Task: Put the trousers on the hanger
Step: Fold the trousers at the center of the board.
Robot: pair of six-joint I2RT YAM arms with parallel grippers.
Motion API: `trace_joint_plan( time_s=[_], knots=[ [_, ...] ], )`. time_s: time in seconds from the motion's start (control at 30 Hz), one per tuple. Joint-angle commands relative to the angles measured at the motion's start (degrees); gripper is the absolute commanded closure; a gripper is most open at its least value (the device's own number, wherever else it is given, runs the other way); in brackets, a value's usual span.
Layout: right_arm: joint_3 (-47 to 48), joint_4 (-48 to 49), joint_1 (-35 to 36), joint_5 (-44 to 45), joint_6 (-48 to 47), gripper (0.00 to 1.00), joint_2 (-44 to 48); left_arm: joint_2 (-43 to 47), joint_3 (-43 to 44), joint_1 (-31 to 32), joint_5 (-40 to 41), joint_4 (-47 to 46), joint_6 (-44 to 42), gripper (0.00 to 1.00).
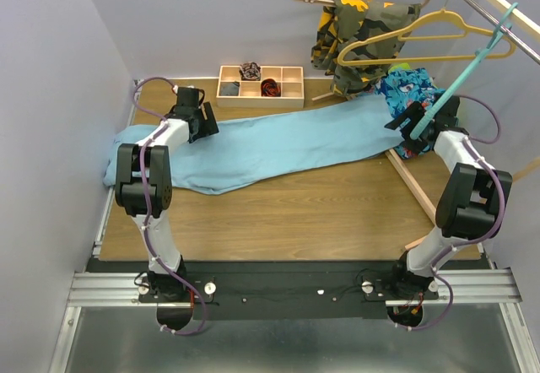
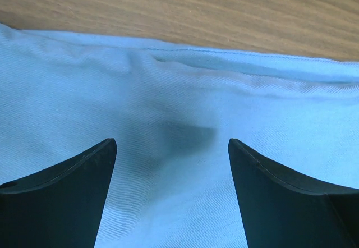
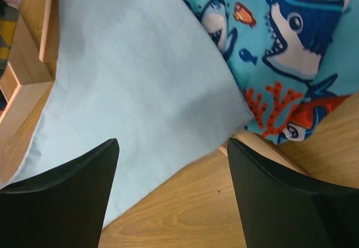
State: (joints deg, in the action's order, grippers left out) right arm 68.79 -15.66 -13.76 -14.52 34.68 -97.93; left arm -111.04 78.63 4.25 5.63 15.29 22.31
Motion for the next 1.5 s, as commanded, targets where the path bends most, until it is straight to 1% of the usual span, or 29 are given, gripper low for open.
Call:
trace_joint_plan(
  time_s=[0.0, 0.17, 0.47, 0.8, 1.07, 1.17, 1.27, 1.3, 1.37, 1.4, 1.47],
  knots=[
    [-3.0, 0.1, -0.5, 1.8, 2.8, 0.14, 2.6, 2.5, -1.6, 0.4, -2.7, -1.7, -0.4, 0.11],
    [-4.0, 0.0, -0.5, 3.0, 3.0, 0.14, 3.2, 3.1, -3.2, 0.5, -2.7, -2.3, -0.4, 0.11],
    [-3.2, 0.6, -0.5, 4.7, 2.8, 0.18, 0.9, 3.9, -3.5, 0.5, -2.6, -2.4, -0.5, 0.11],
    [-2.9, 3.8, -0.5, 3.5, 2.8, 0.25, -2.2, 4.8, -4.4, 0.5, -2.3, -2.4, -1.0, 0.11],
    [-3.0, 4.8, -0.5, 3.0, 3.4, 0.26, -3.9, 5.3, -4.8, 0.5, -1.8, -2.4, -1.3, 0.11],
    [-2.2, 4.8, -0.5, 2.4, 3.3, 0.32, -5.0, 5.2, -4.7, 0.5, -1.8, -2.4, -1.4, 0.11],
    [-1.7, 5.2, -0.5, 2.4, 3.7, 0.43, -5.3, 5.1, -4.9, 0.5, -1.8, -2.3, -1.5, 0.11],
    [-1.7, 5.3, -0.5, 2.3, 3.7, 0.49, -5.3, 5.1, -5.1, 0.5, -1.7, -2.3, -1.5, 0.11],
    [-1.3, 5.5, -0.5, 2.0, 3.6, 0.56, -5.4, 5.1, -5.2, 0.5, -1.6, -2.4, -1.6, 0.11],
    [-1.2, 5.4, -0.5, 1.9, 3.5, 0.65, -5.4, 5.0, -5.5, 0.5, -1.6, -2.4, -1.6, 0.11],
    [-1.4, 5.3, -0.5, 1.4, 3.6, 0.77, -4.9, 5.2, -5.8, 0.5, -1.3, -2.5, -1.7, 0.11]
  ],
)
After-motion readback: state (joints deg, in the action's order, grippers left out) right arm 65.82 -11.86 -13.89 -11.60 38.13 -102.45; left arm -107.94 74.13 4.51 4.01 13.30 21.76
